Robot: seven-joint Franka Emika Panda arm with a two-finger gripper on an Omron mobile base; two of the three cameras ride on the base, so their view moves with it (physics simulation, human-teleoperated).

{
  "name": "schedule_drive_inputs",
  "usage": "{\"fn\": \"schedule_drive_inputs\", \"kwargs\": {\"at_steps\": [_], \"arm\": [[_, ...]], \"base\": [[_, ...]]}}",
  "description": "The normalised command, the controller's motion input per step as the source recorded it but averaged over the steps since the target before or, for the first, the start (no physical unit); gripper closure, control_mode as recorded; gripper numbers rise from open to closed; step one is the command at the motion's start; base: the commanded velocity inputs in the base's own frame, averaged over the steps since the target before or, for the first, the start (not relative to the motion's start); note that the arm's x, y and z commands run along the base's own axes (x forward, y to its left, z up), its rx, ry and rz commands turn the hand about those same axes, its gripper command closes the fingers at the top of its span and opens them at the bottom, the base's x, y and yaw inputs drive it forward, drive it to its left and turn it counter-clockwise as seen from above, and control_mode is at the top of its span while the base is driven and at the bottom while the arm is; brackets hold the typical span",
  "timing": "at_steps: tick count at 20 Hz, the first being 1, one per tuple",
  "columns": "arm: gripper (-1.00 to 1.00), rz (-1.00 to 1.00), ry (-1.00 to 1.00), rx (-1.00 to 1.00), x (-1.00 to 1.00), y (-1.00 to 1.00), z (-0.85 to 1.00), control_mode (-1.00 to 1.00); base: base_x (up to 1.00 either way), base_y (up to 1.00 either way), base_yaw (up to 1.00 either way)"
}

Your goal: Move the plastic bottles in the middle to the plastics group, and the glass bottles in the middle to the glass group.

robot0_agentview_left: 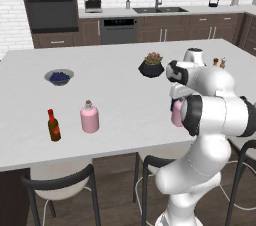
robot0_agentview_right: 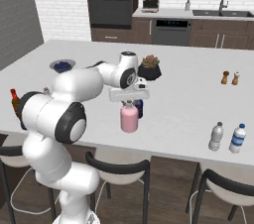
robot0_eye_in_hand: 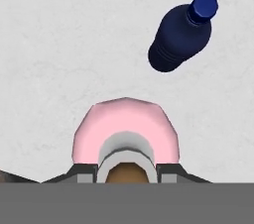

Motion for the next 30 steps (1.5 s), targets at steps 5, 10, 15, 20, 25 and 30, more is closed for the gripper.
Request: {"fn": "schedule_drive_inputs", "kwargs": {"at_steps": [5, 10, 15, 20, 25, 30], "arm": [[1.0, 0.0, 0.0, 0.0, -0.13, 0.25, 0.38, -1.0], [1.0, 0.0, 0.0, 0.0, 0.0, 0.24, 0.23, -1.0], [1.0, 0.01, 0.0, 0.0, 0.01, 0.28, 0.03, -1.0], [1.0, 0.07, 0.0, 0.02, 0.04, 0.37, 0.0, -1.0], [1.0, 0.1, 0.0, 0.03, 0.06, 0.43, 0.0, -1.0], [1.0, 0.1, 0.0, 0.04, 0.19, 0.39, 0.0, -1.0]], "base": [[0.0, 0.0, 0.0], [0.0, 0.0, 0.0], [0.0, 0.0, 0.0], [0.0, 0.0, 0.0], [0.0, 0.0, 0.0], [0.0, 0.0, 0.0]]}}
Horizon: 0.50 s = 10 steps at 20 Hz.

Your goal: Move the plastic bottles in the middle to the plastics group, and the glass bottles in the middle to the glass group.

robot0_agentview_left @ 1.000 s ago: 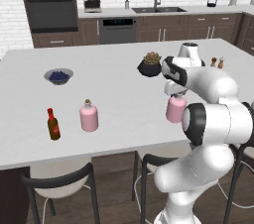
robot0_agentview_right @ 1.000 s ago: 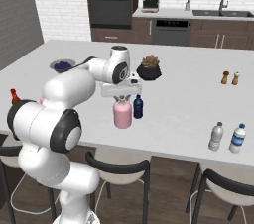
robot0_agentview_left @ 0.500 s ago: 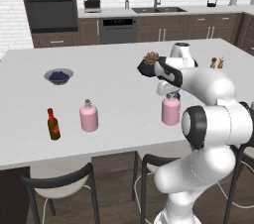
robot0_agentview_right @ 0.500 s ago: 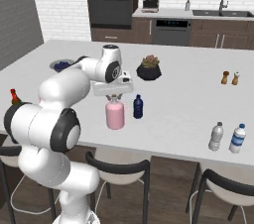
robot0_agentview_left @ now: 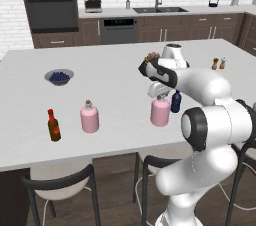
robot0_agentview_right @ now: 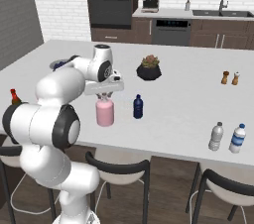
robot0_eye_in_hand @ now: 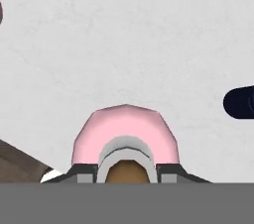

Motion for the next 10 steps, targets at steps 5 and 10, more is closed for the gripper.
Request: {"fn": "schedule_drive_inputs", "kwargs": {"at_steps": [5, 10], "arm": [[1.0, 0.13, 0.0, 0.07, 0.22, 0.4, 0.0, -1.0], [1.0, 0.19, 0.0, 0.04, 0.01, 0.55, 0.0, -1.0]], "base": [[0.0, 0.0, 0.0], [0.0, 0.0, 0.0]]}}
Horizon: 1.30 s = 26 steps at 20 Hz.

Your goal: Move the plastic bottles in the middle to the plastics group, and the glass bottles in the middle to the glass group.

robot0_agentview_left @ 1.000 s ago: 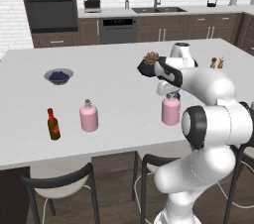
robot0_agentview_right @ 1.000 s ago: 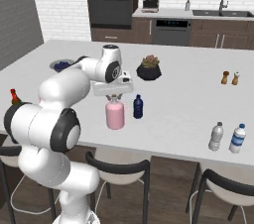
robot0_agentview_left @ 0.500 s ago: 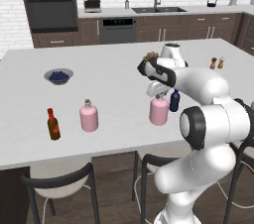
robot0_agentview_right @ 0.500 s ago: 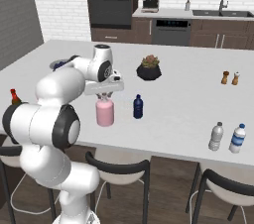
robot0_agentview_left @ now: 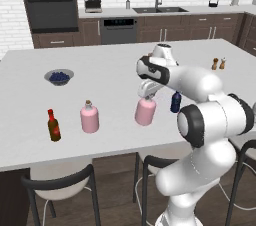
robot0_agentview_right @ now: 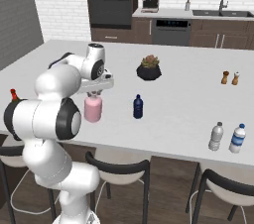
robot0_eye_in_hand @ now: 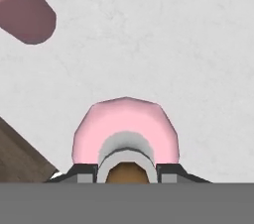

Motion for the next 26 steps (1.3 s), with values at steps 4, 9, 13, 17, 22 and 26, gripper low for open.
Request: {"fn": "schedule_drive_inputs", "kwargs": {"at_steps": [4, 9, 13, 17, 22, 26], "arm": [[1.0, 0.17, 0.07, 0.0, -0.01, 0.59, 0.0, -1.0], [1.0, 0.19, 0.0, 0.0, -0.01, 0.59, 0.0, -1.0], [1.0, 0.17, 0.0, 0.0, 0.0, 0.45, 0.0, -1.0], [1.0, 0.15, 0.0, 0.0, 0.07, 0.35, 0.0, -1.0], [1.0, 0.1, -0.01, 0.0, 0.34, 0.31, 0.0, -1.0], [1.0, 0.09, -0.03, 0.0, 0.32, 0.23, -0.01, -1.0]], "base": [[0.0, 0.0, 0.0], [0.0, 0.0, 0.0], [0.0, 0.0, 0.0], [0.0, 0.0, 0.0], [0.0, 0.0, 0.0], [0.0, 0.0, 0.0]]}}
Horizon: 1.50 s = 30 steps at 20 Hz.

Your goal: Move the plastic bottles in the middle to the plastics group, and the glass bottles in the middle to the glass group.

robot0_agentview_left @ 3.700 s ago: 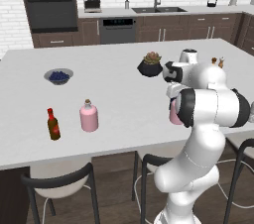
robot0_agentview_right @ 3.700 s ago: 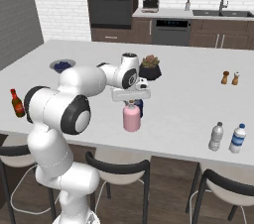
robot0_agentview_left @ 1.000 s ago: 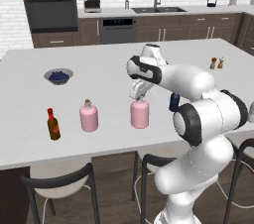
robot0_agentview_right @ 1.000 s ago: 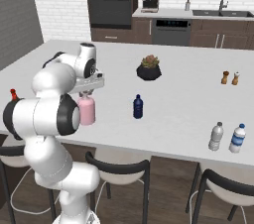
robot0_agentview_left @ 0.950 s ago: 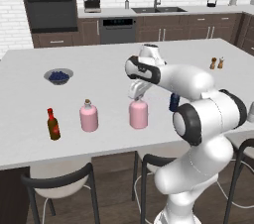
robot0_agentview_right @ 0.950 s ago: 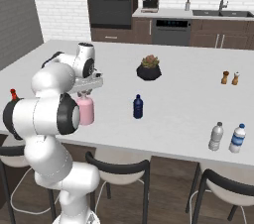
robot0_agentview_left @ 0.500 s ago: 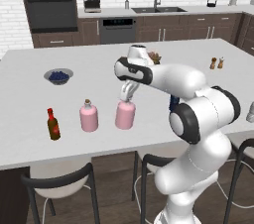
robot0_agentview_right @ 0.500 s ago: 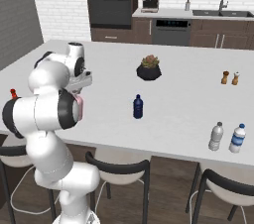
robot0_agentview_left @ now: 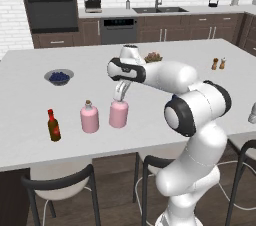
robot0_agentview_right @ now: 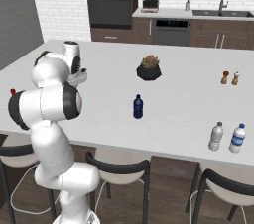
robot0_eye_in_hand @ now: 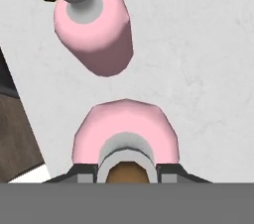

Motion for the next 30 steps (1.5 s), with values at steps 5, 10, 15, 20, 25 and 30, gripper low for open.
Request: {"fn": "schedule_drive_inputs", "kwargs": {"at_steps": [5, 10, 15, 20, 25, 30], "arm": [[1.0, 0.09, -0.05, 0.0, 0.3, 0.26, -0.06, -1.0], [1.0, 0.07, -0.05, 0.0, 0.19, 0.19, -0.14, -1.0], [1.0, 0.04, -0.02, 0.0, 0.0, 0.16, -0.15, -1.0], [1.0, 0.05, 0.0, 0.0, 0.0, 0.22, -0.25, -1.0], [1.0, 0.05, 0.0, 0.0, 0.0, 0.18, -0.43, -1.0], [1.0, 0.04, 0.0, 0.0, 0.0, 0.02, -0.17, -1.0]], "base": [[0.0, 0.0, 0.0], [0.0, 0.0, 0.0], [0.0, 0.0, 0.0], [0.0, 0.0, 0.0], [0.0, 0.0, 0.0], [0.0, 0.0, 0.0]]}}
